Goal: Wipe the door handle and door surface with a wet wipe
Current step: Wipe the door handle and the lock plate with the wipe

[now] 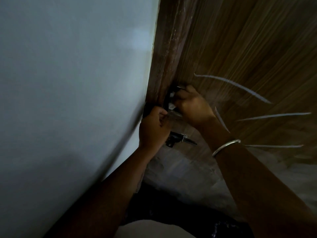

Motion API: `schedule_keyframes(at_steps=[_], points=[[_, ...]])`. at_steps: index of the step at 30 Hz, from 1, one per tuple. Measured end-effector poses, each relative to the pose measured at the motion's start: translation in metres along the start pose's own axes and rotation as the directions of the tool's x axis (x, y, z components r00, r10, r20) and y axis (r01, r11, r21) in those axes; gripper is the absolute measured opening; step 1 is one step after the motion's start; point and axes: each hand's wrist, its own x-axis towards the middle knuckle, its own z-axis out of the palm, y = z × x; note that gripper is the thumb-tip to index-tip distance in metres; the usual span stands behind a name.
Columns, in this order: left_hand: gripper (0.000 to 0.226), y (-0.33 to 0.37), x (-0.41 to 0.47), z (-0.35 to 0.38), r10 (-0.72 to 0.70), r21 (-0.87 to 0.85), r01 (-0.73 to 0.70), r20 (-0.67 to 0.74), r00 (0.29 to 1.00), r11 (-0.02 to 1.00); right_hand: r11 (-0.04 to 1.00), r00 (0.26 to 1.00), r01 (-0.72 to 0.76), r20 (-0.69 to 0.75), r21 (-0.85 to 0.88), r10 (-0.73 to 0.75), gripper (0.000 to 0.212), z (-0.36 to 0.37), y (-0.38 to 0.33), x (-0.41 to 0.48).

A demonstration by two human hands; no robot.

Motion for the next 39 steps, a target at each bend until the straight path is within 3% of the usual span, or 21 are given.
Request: schedule_keyframes(at_steps=[6,9,11,14,16,19,22,25,28,31,33,36,39], points=[[0.007,-0.002,0.003,-0.004,-0.039,0.005,0.040,-0.067,0.997,0.999,0.986,0.985,-0.165,0.052,0.001,0.165,0.024,-0.006,0.005,-0.013],[0.008,-0.002,0.002,-0.001,-0.015,0.013,0.016,-0.053,0.998,1.000,0.967,0.957,-0.225,-0.159,0.122,0.242,0.015,-0.013,0.013,-0.016],[0.009,-0.003,0.001,0.001,-0.016,0.027,0.018,-0.038,0.999,0.999,0.977,0.954,-0.191,-0.215,0.092,0.207,0.020,-0.012,0.005,-0.013],[0.010,-0.004,0.001,0.003,-0.008,0.039,0.009,-0.024,1.000,0.999,0.987,0.986,-0.137,-0.087,0.079,0.144,0.020,-0.004,-0.008,-0.004],[0.009,-0.006,0.001,0.002,-0.003,0.032,0.004,-0.035,0.999,0.999,0.964,0.967,-0.254,0.046,0.084,0.251,0.026,0.002,-0.005,-0.006],[0.008,-0.006,0.000,0.000,-0.013,0.019,0.014,-0.057,0.998,1.000,0.897,0.910,-0.408,-0.002,0.172,0.414,0.026,0.000,0.008,-0.018],[0.009,-0.007,-0.004,0.002,-0.018,0.033,0.018,-0.018,1.000,0.999,0.851,0.874,-0.395,-0.143,0.346,0.464,0.025,-0.006,0.005,-0.020],[0.010,-0.008,-0.005,0.003,-0.012,0.048,0.011,0.005,1.000,0.999,0.867,0.909,-0.406,0.030,0.289,0.416,0.029,-0.003,-0.005,-0.008],[0.011,-0.008,-0.003,0.001,-0.016,0.035,0.017,-0.027,1.000,0.999,0.841,0.876,-0.482,0.112,0.245,0.469,0.027,-0.002,-0.004,-0.007],[0.011,-0.007,-0.004,0.000,-0.015,0.017,0.016,-0.033,0.999,1.000,0.739,0.817,-0.520,-0.003,0.429,0.577,0.022,-0.008,0.002,-0.026],[0.011,-0.006,-0.006,0.003,0.004,0.028,-0.003,-0.013,1.000,1.000,0.739,0.791,-0.480,-0.131,0.472,0.598,0.020,-0.011,-0.001,-0.036],[0.010,-0.005,-0.007,0.007,0.028,0.043,-0.028,0.007,1.000,0.999,0.788,0.819,-0.448,-0.159,0.422,0.551,0.023,-0.010,-0.009,-0.032],[0.010,-0.004,-0.007,0.007,0.017,0.051,-0.017,0.003,1.000,0.999,0.830,0.884,-0.441,0.004,0.341,0.468,0.031,-0.001,-0.024,-0.016]])
